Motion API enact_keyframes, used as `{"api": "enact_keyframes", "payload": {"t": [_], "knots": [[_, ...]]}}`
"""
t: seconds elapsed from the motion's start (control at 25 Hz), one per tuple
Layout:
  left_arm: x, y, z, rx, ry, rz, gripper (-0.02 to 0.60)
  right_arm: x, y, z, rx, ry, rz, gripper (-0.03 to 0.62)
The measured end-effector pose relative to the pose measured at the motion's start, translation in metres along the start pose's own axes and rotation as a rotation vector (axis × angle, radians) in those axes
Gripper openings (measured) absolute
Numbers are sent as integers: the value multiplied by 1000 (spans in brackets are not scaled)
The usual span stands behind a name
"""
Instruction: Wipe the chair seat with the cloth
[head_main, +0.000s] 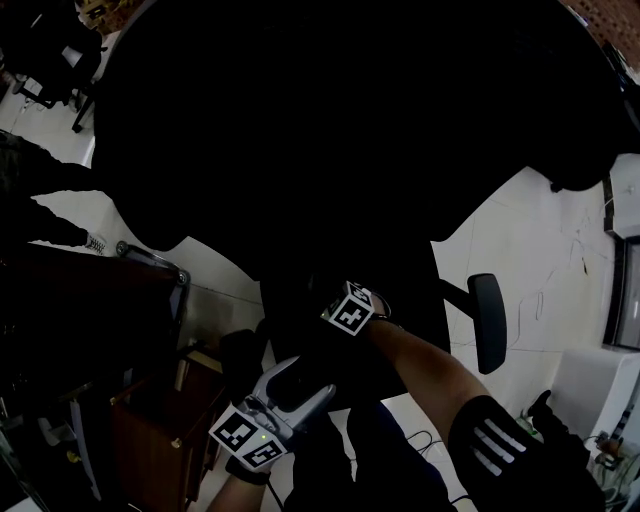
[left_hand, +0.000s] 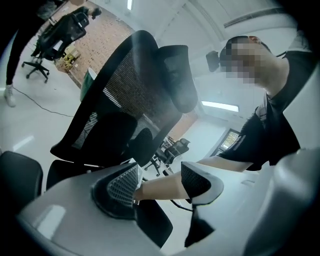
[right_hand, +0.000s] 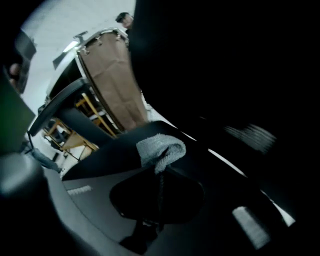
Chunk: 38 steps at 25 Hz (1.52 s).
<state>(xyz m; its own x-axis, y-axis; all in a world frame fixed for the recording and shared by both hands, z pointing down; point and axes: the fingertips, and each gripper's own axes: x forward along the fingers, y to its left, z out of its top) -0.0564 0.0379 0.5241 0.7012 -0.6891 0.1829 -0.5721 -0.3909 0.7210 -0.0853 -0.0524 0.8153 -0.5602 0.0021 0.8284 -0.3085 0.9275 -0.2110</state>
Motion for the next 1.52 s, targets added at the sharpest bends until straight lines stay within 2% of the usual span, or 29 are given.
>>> {"api": "enact_keyframes", "payload": {"t": [0.16,0.32,0.44,0.64,0.76,0.88,1.04,1.12,1.2,1.36,1.52], "knots": [[-8,7,-4,-2,-4,18,296,40,52,33,-70,-6,78,29],[-10,11,-10,-13,-2,26,296,46,50,24,-127,-4,74,29],[-10,8,-12,-21,-6,21,296,28,26,-18,-121,53,38,29],[-8,0,-12,-18,-6,3,296,-34,-49,-110,-28,167,-117,29],[-6,-4,-14,-14,3,-7,296,-76,-90,-150,4,214,-202,29],[-6,-6,-16,-15,10,-9,296,-102,-114,-168,19,252,-259,29],[-8,-10,-17,-9,16,-14,296,-104,-117,-165,43,268,-291,29],[-11,-10,-17,-8,12,-13,296,-94,-99,-144,87,209,-267,29],[-17,-7,-20,-12,15,-2,296,-73,-58,-111,88,129,-187,29],[-27,-1,-25,-18,21,23,296,-18,43,-51,-32,60,-22,29],[-28,1,-28,-15,25,44,296,17,116,-15,-91,27,108,29]]}}
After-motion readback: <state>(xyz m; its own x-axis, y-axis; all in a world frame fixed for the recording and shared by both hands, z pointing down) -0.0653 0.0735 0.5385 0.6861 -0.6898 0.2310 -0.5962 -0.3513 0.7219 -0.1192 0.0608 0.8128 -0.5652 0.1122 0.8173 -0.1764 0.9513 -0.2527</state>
